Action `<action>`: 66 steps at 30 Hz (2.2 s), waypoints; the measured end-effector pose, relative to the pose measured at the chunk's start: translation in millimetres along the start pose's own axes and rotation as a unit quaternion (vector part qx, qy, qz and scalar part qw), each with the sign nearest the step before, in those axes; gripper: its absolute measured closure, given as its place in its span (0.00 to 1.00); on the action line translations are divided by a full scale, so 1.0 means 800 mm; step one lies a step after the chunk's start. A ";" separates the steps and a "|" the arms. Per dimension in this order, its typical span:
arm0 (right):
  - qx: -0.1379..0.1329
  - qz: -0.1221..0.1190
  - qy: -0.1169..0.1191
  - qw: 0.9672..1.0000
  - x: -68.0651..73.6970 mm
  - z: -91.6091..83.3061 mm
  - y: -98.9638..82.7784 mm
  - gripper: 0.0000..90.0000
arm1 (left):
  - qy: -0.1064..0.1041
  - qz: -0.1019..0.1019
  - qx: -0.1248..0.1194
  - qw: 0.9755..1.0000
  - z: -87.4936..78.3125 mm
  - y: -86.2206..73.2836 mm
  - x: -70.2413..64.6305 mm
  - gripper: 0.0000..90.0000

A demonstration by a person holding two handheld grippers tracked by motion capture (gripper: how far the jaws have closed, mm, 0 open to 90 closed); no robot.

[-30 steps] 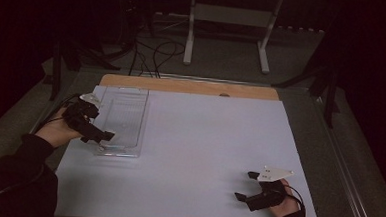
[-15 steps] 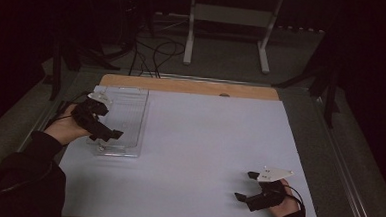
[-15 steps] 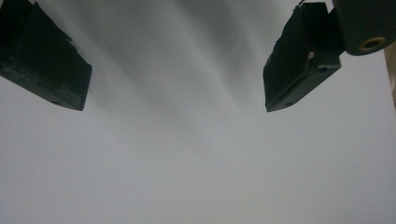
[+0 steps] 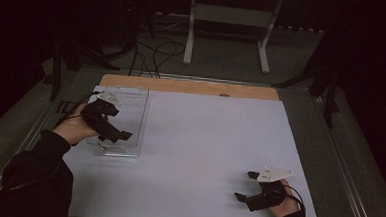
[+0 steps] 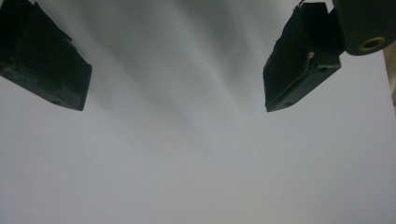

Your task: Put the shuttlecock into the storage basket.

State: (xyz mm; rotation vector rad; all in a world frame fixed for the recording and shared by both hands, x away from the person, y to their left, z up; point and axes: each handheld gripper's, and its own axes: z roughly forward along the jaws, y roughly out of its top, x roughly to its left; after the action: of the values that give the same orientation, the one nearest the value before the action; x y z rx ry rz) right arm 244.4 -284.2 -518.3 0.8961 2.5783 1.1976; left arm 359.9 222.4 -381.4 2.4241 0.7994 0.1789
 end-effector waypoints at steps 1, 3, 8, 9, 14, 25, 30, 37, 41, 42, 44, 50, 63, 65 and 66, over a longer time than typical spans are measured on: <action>0.000 -0.001 0.000 1.000 0.000 0.000 0.000 0.09 | 0.000 0.000 0.000 1.000 0.000 0.000 0.000 0.00; 0.001 -0.001 -0.001 1.000 0.000 0.000 0.000 0.09 | -0.006 0.006 -0.002 1.000 0.001 0.004 -0.003 0.00; 0.000 -0.001 -0.001 1.000 0.000 0.000 0.000 0.09 | -0.020 0.025 -0.013 0.999 0.007 0.013 -0.015 0.00; 0.000 -0.001 -0.001 1.000 0.000 0.000 0.000 0.09 | -0.020 0.025 -0.013 0.999 0.007 0.013 -0.015 0.00; 0.000 -0.003 -0.002 1.000 0.001 0.000 0.000 0.09 | -0.029 0.042 -0.019 0.999 0.011 0.026 -0.031 0.00; 0.000 -0.005 -0.001 1.000 0.002 0.000 0.001 0.09 | -0.047 0.070 -0.017 0.996 0.025 0.046 -0.053 0.00; 0.001 -0.005 0.002 1.000 0.002 0.001 0.001 0.09 | -0.054 0.083 -0.016 0.995 0.034 0.054 -0.065 0.00; 0.001 -0.006 0.002 1.000 0.002 0.001 0.001 0.09 | -0.063 0.101 -0.016 0.993 0.044 0.059 -0.078 0.00; 0.001 -0.008 0.000 1.000 0.003 0.001 0.001 0.09 | -0.070 0.109 -0.022 0.991 0.050 0.061 -0.089 0.00; 0.000 -0.008 0.002 1.000 0.003 0.001 0.002 0.09 | -0.073 0.112 -0.027 0.991 0.054 0.062 -0.095 0.00; 0.000 -0.009 0.000 1.000 0.004 0.001 0.002 0.09 | -0.077 0.117 -0.027 0.990 0.058 0.062 -0.100 0.00; 0.001 -0.011 0.000 1.000 0.003 0.001 0.001 0.09 | -0.089 0.132 -0.027 0.987 0.070 0.064 -0.114 0.00; 0.001 -0.013 0.003 1.000 0.003 0.000 0.001 0.09 | -0.109 0.153 -0.031 0.982 0.097 0.052 -0.135 0.00; 0.000 -0.013 0.006 1.000 0.003 0.000 0.001 0.09 | -0.115 0.151 -0.033 0.981 0.101 0.049 -0.138 0.00; 0.001 -0.013 0.006 1.000 0.003 0.000 0.001 0.09 | -0.115 0.151 -0.033 0.981 0.101 0.049 -0.138 0.00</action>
State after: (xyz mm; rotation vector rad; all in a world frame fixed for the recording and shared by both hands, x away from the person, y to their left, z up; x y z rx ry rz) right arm 242.7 -282.0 -517.6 0.8548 2.5926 1.1988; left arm 313.9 93.5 -420.1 2.4352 0.3151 0.0382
